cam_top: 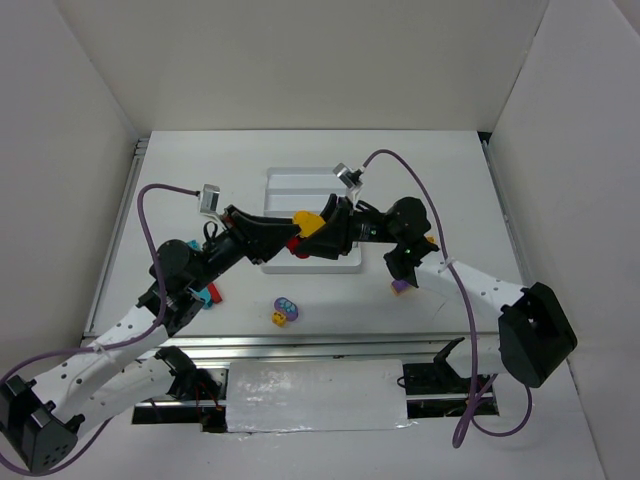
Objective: Sort the legos into containers by color
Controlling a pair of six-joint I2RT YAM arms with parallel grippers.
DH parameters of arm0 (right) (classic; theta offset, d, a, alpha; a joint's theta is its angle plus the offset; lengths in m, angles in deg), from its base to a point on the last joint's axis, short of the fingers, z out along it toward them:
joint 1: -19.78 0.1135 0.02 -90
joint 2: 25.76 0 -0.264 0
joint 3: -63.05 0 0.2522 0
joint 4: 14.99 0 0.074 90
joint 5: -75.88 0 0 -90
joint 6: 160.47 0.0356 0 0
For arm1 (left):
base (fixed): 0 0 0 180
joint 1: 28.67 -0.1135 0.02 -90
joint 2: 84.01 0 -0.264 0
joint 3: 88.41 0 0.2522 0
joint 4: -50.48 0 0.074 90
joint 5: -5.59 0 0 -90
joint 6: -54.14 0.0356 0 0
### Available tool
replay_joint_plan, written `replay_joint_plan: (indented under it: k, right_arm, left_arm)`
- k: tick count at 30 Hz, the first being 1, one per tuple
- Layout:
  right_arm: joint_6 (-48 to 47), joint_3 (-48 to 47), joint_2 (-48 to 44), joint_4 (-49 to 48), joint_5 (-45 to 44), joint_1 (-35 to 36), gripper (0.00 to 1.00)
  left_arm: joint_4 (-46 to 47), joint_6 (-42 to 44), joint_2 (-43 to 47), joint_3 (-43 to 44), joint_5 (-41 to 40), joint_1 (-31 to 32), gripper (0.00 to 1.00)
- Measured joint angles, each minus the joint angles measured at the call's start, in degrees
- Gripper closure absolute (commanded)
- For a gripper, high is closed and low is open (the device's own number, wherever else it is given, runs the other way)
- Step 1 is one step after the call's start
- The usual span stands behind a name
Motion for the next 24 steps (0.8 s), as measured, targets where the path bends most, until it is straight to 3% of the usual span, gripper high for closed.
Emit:
replay_joint_plan:
  k: [3, 7, 11, 14, 21, 24]
  right_arm:
    - [-1.4, -0.1, 0.0, 1.0, 0.0, 0.0, 1.0]
    - [-3.1, -0.1, 0.5, 2.7, 0.2, 0.0, 1.0]
    - [-4.3, -0.2, 2.1, 3.8, 0.7, 0.1, 1.0]
    - [-4.9, -0.3, 3.2, 4.9, 1.0, -0.1, 1.0]
    - [-4.8, -0.7, 4.3, 4.9, 3.5, -1.2, 1.0]
    - [-4.8, -0.7, 4.5, 4.9, 4.5, -1.5, 1.0]
  left_arm:
    - [0.0, 0.0, -0.7, 0.0, -0.3, 0.0, 0.5]
    - [0.0, 0.0, -2.5, 0.5, -1.0, 0.0, 0.37]
    - [-0.7, 0.2, -4.2, 0.6, -1.6, 0.1, 0.38]
    - [-1.0, 0.8, -4.7, 0.6, -2.4, 0.1, 0.45]
    - [-1.3, 1.8, -5.2, 0.6, -2.6, 0.0, 0.52]
    - [-2.2, 2.7, -5.5, 1.2, -2.4, 0.0, 0.73]
